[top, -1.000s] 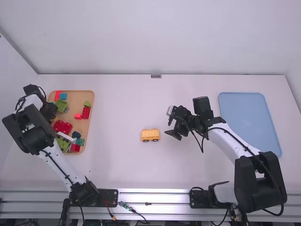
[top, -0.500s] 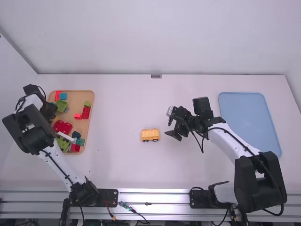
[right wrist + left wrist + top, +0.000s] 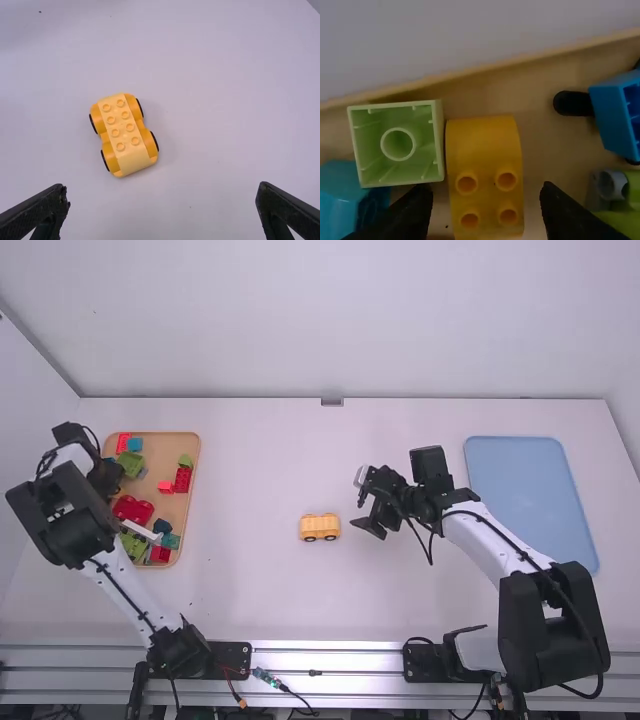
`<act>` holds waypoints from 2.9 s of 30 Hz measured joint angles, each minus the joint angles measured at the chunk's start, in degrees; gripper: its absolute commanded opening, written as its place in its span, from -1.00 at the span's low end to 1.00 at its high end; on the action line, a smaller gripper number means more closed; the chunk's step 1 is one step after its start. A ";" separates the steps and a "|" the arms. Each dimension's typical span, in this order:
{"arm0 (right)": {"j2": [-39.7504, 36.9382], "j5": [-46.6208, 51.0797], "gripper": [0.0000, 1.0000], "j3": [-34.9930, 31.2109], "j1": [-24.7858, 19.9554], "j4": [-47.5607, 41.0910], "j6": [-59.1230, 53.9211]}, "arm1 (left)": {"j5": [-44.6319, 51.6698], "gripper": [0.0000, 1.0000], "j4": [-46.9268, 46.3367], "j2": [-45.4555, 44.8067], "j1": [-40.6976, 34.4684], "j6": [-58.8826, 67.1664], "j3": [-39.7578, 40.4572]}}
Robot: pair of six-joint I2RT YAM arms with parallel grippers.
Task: Assemble lego blocks to make yellow taxi
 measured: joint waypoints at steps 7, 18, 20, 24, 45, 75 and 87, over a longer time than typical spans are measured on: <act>0.00 -0.02 0.98 0.00 0.00 -0.02 0.09 | 0.00 -0.32 0.63 0.00 0.00 0.20 -0.02; 0.00 0.00 0.98 0.00 0.00 -0.04 0.11 | -0.61 -0.52 4.98 -0.02 0.00 0.20 -1.46; 0.00 -0.02 0.97 0.02 0.00 0.00 -0.07 | -0.61 -0.52 4.37 -0.02 0.00 0.20 -1.38; 0.00 -0.02 0.98 0.00 0.00 0.13 0.07 | -0.57 -0.52 -1.05 0.00 0.00 0.20 0.33; 0.00 -0.04 0.98 0.02 -0.07 0.33 0.17 | 0.42 -0.97 -19.63 0.04 -3.02 8.15 15.87; 0.00 -0.07 0.97 0.02 -1.29 0.00 0.02 | 24.59 -0.97 -1.40 -30.25 -34.14 61.83 -23.37; 0.00 -0.61 0.98 0.00 -2.80 -1.77 -0.02 | 34.80 -0.97 -9.11 -30.25 -36.81 102.47 -31.45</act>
